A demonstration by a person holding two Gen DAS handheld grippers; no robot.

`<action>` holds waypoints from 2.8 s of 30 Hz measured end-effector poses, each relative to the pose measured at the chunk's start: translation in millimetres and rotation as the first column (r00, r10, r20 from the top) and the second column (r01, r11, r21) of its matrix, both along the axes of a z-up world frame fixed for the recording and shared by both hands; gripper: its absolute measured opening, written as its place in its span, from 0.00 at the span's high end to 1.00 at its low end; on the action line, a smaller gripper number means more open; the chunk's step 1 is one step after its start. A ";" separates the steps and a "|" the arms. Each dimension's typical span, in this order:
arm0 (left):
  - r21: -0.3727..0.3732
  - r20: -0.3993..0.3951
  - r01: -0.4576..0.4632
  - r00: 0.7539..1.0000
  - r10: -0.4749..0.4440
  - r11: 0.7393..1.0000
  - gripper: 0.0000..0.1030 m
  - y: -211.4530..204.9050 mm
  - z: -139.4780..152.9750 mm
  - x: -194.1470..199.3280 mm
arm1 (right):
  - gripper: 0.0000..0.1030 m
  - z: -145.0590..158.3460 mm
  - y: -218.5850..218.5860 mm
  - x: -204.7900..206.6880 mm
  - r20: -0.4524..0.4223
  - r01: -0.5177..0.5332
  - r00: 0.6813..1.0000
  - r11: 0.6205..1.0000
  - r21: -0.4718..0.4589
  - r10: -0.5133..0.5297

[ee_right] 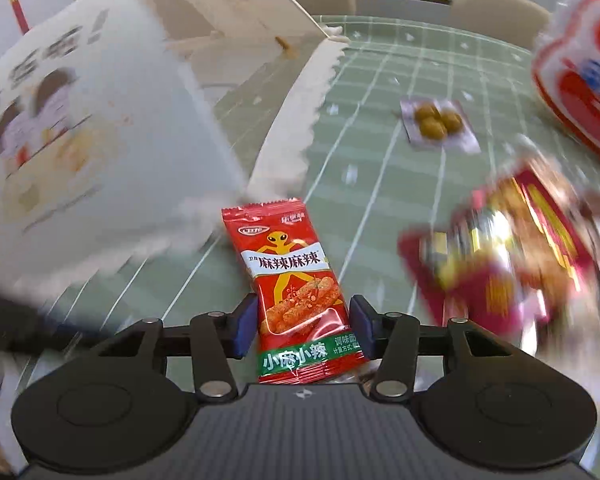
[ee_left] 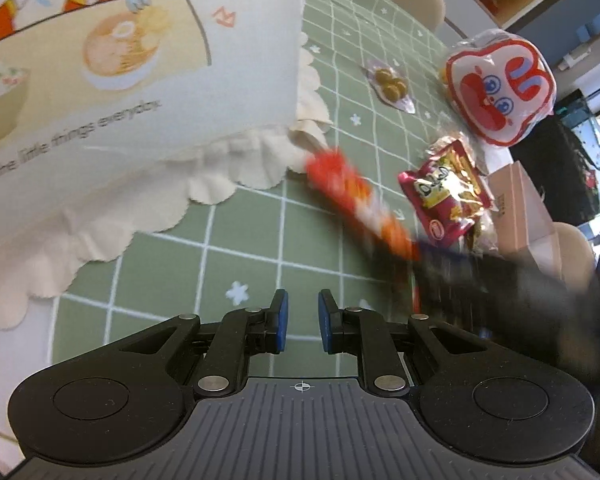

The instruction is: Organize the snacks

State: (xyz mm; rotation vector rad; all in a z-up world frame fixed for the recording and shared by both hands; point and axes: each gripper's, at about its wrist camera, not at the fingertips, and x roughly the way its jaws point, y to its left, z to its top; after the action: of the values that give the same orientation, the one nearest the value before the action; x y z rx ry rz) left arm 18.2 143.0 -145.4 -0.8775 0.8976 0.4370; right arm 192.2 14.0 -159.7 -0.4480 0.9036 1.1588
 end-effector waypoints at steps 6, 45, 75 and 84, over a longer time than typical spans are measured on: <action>-0.069 0.006 0.058 0.998 -0.058 0.996 0.77 -1.9 -13.2 27.7 | 0.44 -0.6 -61.3 -60.6 -0.154 0.031 0.988 0.999 0.032 -0.026; 0.394 -0.231 0.472 0.881 -0.412 0.789 0.33 -110.0 -10.9 64.8 | 0.00 -34.4 -181.4 -59.9 0.132 0.532 0.838 0.847 0.025 -0.530; 0.216 -0.146 0.311 0.947 -0.285 0.926 0.48 -53.6 -1.1 -18.8 | 0.17 11.8 -69.9 -83.5 0.248 0.213 0.944 0.976 0.049 -0.219; 0.238 -0.152 0.345 0.936 -0.316 0.908 0.48 -64.8 6.1 -17.4 | 0.25 -11.6 -52.0 -41.7 0.064 0.342 0.938 0.940 0.009 -0.342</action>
State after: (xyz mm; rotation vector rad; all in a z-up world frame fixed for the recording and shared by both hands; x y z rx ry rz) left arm 0.8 78.2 -139.3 -0.4489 1.0425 0.2996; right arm 150.6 -37.9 -171.3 -0.3122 0.8859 0.8200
